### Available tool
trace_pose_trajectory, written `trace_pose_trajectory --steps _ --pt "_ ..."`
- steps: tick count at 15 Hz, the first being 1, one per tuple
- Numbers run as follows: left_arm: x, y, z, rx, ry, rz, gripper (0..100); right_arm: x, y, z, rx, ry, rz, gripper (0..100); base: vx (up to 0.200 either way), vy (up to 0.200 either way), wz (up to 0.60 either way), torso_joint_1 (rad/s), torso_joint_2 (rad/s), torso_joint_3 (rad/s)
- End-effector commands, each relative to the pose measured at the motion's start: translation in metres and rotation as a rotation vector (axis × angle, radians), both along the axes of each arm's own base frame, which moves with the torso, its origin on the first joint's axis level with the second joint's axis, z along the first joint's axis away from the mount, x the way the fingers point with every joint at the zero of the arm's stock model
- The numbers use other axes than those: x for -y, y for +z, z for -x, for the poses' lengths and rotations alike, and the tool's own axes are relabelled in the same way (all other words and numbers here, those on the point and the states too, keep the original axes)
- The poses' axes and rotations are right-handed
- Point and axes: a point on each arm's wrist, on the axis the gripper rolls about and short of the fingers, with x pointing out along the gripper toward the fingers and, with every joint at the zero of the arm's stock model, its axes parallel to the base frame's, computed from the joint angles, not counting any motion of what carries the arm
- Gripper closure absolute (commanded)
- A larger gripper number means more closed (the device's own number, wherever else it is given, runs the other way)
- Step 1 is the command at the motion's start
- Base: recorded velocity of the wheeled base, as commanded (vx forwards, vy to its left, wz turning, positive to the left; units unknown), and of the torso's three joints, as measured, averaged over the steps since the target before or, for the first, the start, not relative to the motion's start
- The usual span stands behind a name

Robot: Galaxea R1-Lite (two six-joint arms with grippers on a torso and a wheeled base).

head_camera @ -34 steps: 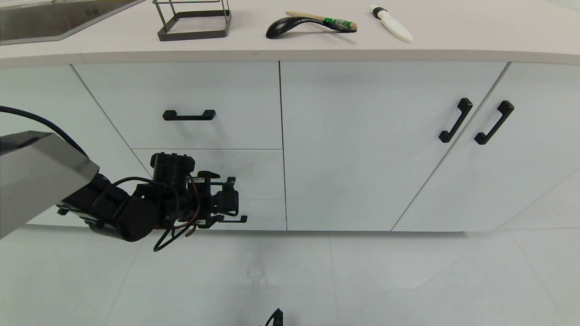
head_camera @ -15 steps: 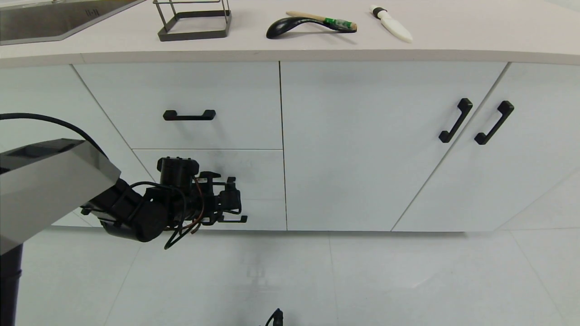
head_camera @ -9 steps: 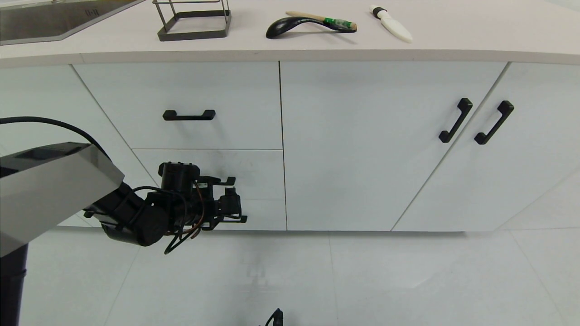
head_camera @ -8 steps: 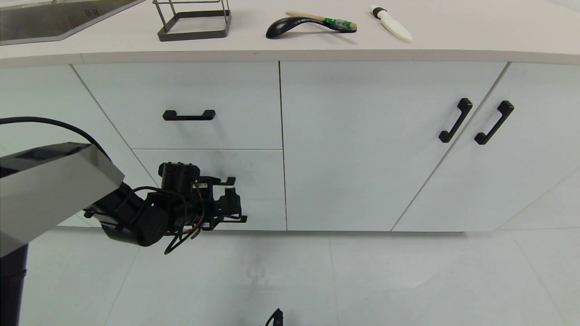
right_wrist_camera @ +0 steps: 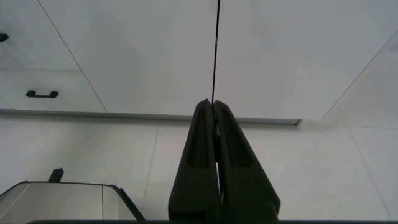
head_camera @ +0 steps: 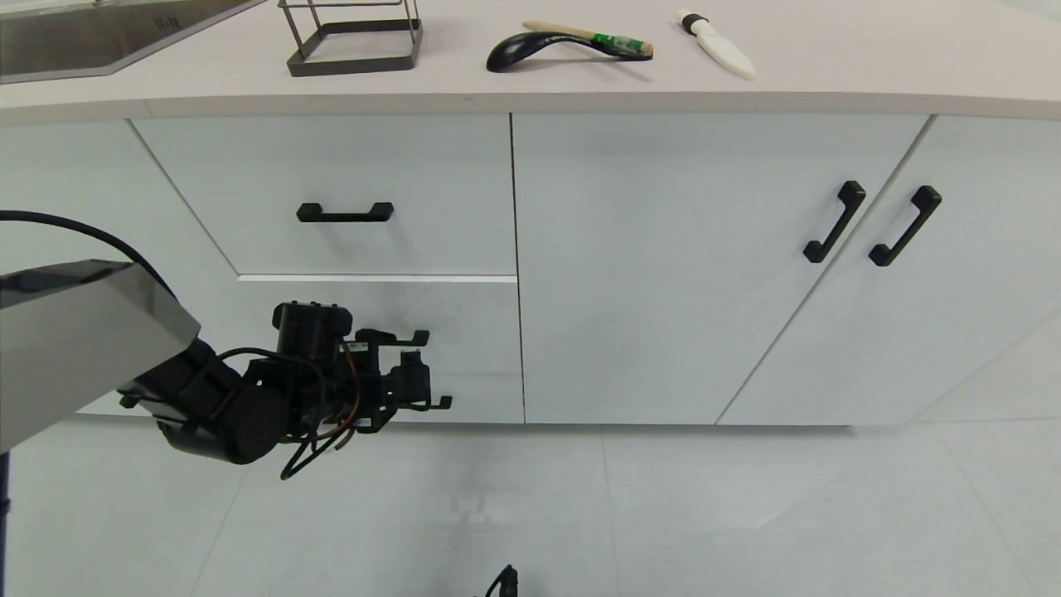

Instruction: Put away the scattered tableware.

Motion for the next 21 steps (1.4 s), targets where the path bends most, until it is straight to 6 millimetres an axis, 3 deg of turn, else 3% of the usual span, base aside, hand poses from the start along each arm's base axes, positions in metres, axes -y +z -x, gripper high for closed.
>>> trace_pose_trajectory --steps 1,5,8,10,13,16,18,21 --pt "-0.001 0.008 0.001 0.027 0.002 0.005 0 0.0 0.0 0.0 -0.001 0.0 0.0 100 0.0 0.0 0.0 0.0 0.0 0.0" --pt "-0.002 0.019 0.02 0.031 -0.006 0.006 0 0.0 0.0 0.0 -0.001 0.0 0.0 100 0.0 0.0 0.0 0.0 0.0 0.0" --pt "0.0 0.042 0.069 0.039 -0.048 0.012 0 0.0 0.0 0.0 -0.001 0.0 0.0 100 0.0 0.0 0.0 0.0 0.0 0.0" --pt "0.003 0.076 0.119 0.067 -0.073 0.088 0 0.0 0.0 0.0 -0.001 0.0 0.0 100 0.0 0.0 0.0 0.0 0.0 0.0" --pt "0.001 0.115 0.141 0.079 -0.054 0.185 0 0.0 0.0 0.0 -0.001 -0.001 0.0 100 0.0 0.0 0.0 0.0 0.0 0.0" --pt "0.005 0.137 0.127 0.093 -0.101 0.241 0 0.0 0.0 0.0 -0.001 0.0 0.0 100 0.0 0.0 0.0 0.0 0.0 0.0" --pt "0.013 0.135 0.088 0.067 -0.135 0.276 0 0.0 0.0 0.0 -0.001 -0.001 0.0 100 0.0 0.0 0.0 0.0 0.0 0.0" --pt "0.016 0.114 0.059 0.003 -0.148 0.277 0 0.0 0.0 0.0 -0.001 0.0 0.0 100 0.0 0.0 0.0 0.0 0.0 0.0"
